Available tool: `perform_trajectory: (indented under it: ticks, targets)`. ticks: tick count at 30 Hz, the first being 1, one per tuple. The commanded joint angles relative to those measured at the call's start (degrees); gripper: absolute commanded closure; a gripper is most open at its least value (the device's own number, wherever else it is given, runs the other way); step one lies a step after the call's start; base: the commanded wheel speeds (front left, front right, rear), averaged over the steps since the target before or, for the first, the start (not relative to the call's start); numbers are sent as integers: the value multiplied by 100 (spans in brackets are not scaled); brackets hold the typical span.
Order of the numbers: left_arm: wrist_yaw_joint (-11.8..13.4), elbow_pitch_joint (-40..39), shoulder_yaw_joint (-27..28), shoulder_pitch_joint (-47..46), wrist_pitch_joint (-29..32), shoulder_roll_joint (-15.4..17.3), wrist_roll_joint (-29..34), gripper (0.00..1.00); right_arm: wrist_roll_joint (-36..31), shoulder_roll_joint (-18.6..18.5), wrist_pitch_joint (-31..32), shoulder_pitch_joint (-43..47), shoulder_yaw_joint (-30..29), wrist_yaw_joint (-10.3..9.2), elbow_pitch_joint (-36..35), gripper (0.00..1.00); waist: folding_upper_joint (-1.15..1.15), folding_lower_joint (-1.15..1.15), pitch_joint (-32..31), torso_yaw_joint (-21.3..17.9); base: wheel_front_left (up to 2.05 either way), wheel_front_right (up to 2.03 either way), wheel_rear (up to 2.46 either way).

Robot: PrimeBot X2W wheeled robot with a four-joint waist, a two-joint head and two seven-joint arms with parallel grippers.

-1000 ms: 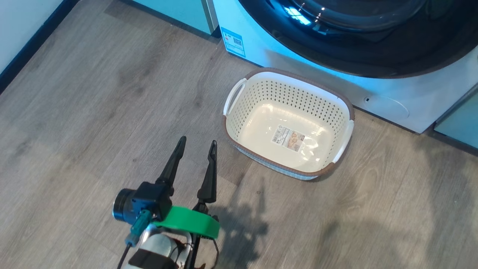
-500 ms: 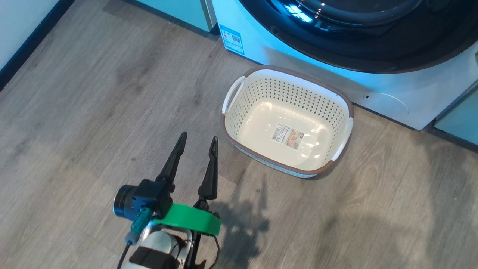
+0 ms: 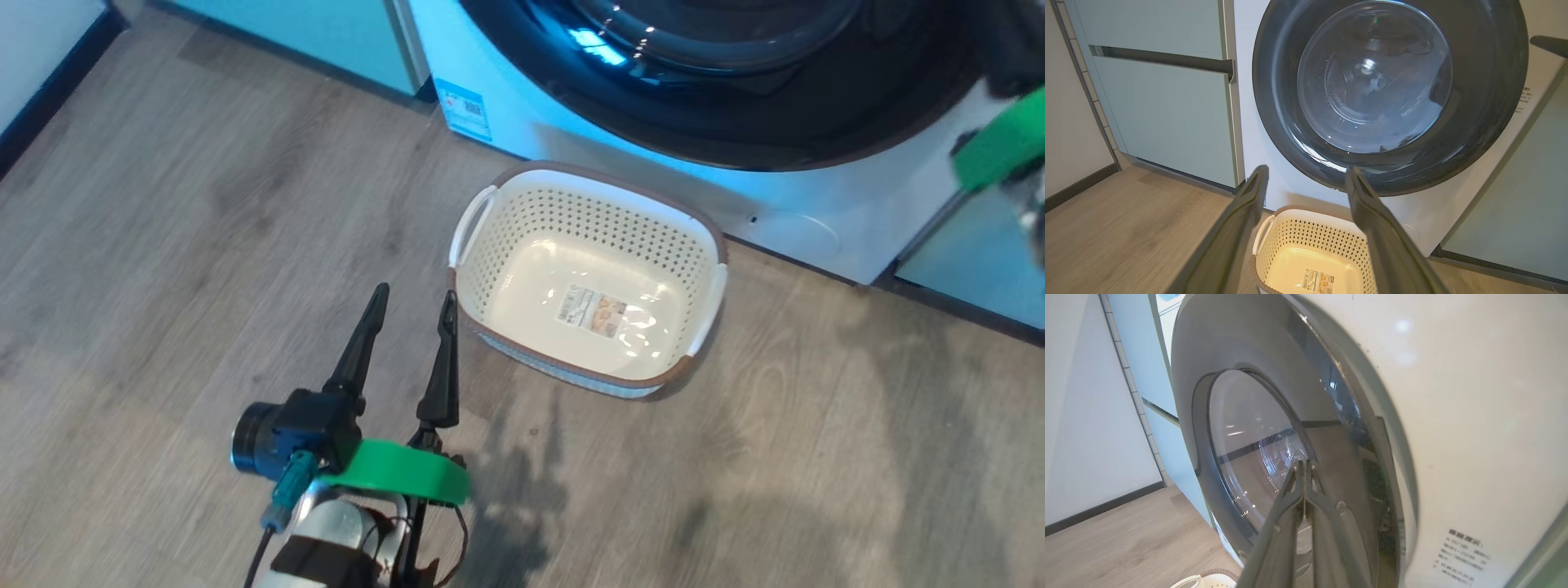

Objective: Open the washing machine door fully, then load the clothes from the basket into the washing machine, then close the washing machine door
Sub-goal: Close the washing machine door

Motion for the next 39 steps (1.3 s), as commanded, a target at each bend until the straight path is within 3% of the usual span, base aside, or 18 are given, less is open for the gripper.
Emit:
perform_trajectory:
  ticks: [1,4,5,6,9,10,12,25,39]
  targets:
    - [-22,-148,246,-61,-63,63,72,0,45,98,-64,203,46,-22,-320,100,0,1,-58,-112,0,0,0]
    - [-35,-156,268,-65,-63,63,86,0,26,132,-89,544,50,-22,-721,100,0,1,-92,-246,0,0,0]
    - [-38,-159,276,-72,-63,63,92,0,24,153,-95,669,42,-22,-868,89,0,1,-116,-291,0,0,0]
    - [-48,-153,275,-70,-63,68,100,0,29,179,-99,794,14,-22,-1013,71,0,1,-134,-341,0,0,0]
    - [-59,-133,283,-81,-63,73,114,0,1,233,-107,1192,-93,-22,-1442,53,0,1,-199,-452,0,0,0]
    - [-64,-130,286,-89,-63,72,111,0,-30,245,-109,1331,-118,-22,-1580,31,0,1,-216,-485,0,0,0]
    - [-71,-107,293,-99,-63,76,116,0,-73,280,-110,1616,-207,-22,-1836,0,0,1,-269,-550,0,0,0]
    - [-51,80,349,-53,-50,185,83,0,-549,596,90,3424,-1283,-22,-3231,0,0,1,-584,-999,0,0,0]
    - [15,85,405,262,44,383,-1,0,-917,1056,432,5113,-2170,-22,-4163,0,0,1,-948,-1391,0,0,0]
